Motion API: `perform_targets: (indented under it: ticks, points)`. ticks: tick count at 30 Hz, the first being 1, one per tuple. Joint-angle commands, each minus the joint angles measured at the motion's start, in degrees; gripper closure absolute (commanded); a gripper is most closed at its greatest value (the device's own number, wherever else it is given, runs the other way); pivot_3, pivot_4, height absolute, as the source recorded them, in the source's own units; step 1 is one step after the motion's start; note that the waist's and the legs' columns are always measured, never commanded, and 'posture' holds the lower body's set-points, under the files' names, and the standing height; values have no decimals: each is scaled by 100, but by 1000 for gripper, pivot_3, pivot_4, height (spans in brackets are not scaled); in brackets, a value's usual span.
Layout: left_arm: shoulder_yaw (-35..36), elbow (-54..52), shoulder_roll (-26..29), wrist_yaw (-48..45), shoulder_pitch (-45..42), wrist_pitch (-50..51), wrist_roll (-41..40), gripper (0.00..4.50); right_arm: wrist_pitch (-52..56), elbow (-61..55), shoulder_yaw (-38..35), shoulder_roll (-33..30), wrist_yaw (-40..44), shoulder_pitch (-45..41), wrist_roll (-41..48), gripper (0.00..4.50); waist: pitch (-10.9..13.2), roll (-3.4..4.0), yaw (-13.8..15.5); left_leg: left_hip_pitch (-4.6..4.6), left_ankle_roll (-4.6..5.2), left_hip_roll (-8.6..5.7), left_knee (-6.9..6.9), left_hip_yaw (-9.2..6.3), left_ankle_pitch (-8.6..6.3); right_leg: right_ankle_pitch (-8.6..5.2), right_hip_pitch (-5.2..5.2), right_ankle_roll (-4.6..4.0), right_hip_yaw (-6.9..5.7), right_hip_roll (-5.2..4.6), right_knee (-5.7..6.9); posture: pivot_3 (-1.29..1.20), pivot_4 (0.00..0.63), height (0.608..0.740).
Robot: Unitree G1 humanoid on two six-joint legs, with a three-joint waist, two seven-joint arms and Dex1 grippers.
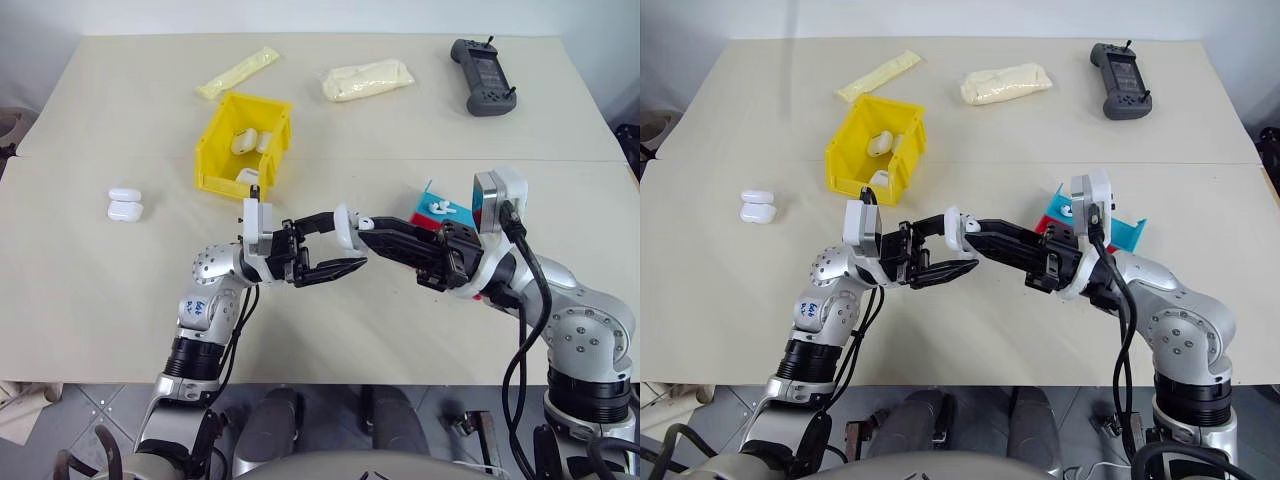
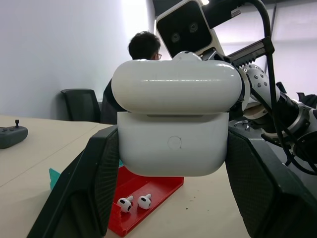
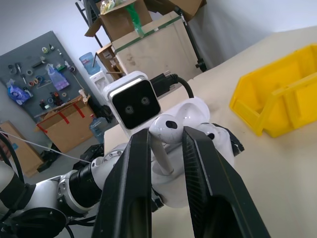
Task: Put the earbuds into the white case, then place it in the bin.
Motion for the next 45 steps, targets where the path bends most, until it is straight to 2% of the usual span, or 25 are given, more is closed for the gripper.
perform_targets:
  ticks: [1,13,21,23,29,33,39,41,43,45]
  points:
    - [51,-48,-46,19,-108,-45,-126,1710,-161,-191,107,-12,58,61,-24,3999,0,0,0,0,0,0,0,0,0,0,0,0,0,0,0,0,150,740]
    - [80,-64,-85,76,-135,-41,-154,1710,-589,-66,534,-116,274,363,-623,3999,0,0,0,0,0,-4,0,1,0,0,0,0,0,1,-1,0,150,740]
    - [93,-85,-84,49,-145,9,-178,1710,-706,84,447,-240,335,301,-779,1277,0,0,6,0,1,-4,-1,0,0,0,0,0,0,1,-1,0,150,740]
    - [134,-74,63,-38,-129,237,-263,1710,-788,139,330,-348,407,296,-852,689,0,-1,11,0,1,-3,0,-1,0,0,1,0,0,0,-1,0,150,740]
    - [451,-52,659,-200,-46,296,-276,1710,-1264,599,-305,-1160,1078,755,-1371,689,1,-1,4,0,2,-8,-4,3,-1,0,0,0,0,3,-2,0,150,740]
    - [723,-215,1108,-25,44,598,-255,1710,-1338,980,-769,-1294,1259,975,-1292,1645,1,-2,3,1,3,-2,-4,3,-1,0,1,0,1,2,-2,0,150,740]
    - [728,-144,1795,-393,291,465,-55,1710,-1975,1154,-695,-1434,1611,1005,-1944,3675,1,-1,-8,5,2,4,-9,8,-1,0,-1,0,3,3,-3,0,150,740]
    - [576,-66,1992,-404,250,270,316,1710,-2045,1033,-478,-1414,1716,834,-2039,4383,1,-1,-4,5,2,6,-7,7,-1,0,0,0,3,2,-2,0,150,740]
    - [364,75,2064,215,61,50,1094,1710,-2119,865,-113,-1372,1788,562,-2215,4479,1,-1,1,6,2,4,-6,7,-1,0,0,0,3,2,-2,0,150,740]
    - [234,107,2005,396,-87,-130,1344,1710,-2020,715,235,-1381,1825,309,-2300,4479,1,-2,10,5,1,1,-6,4,-1,0,0,0,2,2,-1,0,150,740]
